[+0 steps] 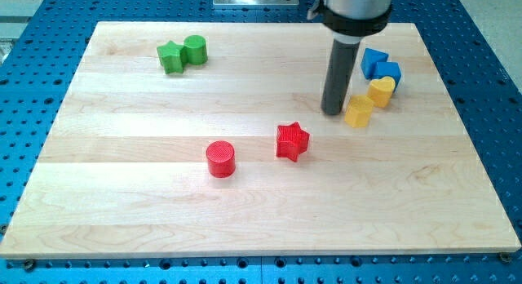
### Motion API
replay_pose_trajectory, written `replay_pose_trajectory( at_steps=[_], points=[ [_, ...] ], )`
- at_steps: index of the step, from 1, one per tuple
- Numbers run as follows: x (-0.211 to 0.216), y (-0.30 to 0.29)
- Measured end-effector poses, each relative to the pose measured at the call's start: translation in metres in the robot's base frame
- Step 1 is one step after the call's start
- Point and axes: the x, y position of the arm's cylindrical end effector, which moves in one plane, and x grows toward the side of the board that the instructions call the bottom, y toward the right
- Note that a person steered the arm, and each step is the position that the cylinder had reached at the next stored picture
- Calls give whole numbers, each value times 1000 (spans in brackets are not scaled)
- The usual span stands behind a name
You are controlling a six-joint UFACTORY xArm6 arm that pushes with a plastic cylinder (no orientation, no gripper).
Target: Move the yellow hexagon vertically below the yellow heart
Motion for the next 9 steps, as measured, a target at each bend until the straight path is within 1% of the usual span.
replay_pose_trajectory(
  at_steps=[1,3,4,6,7,8,9],
  points=[
    [13,11],
    [14,34],
    [-8,15],
    [-51,22],
    [-51,25],
    [-50,44],
    [-39,45]
  ],
)
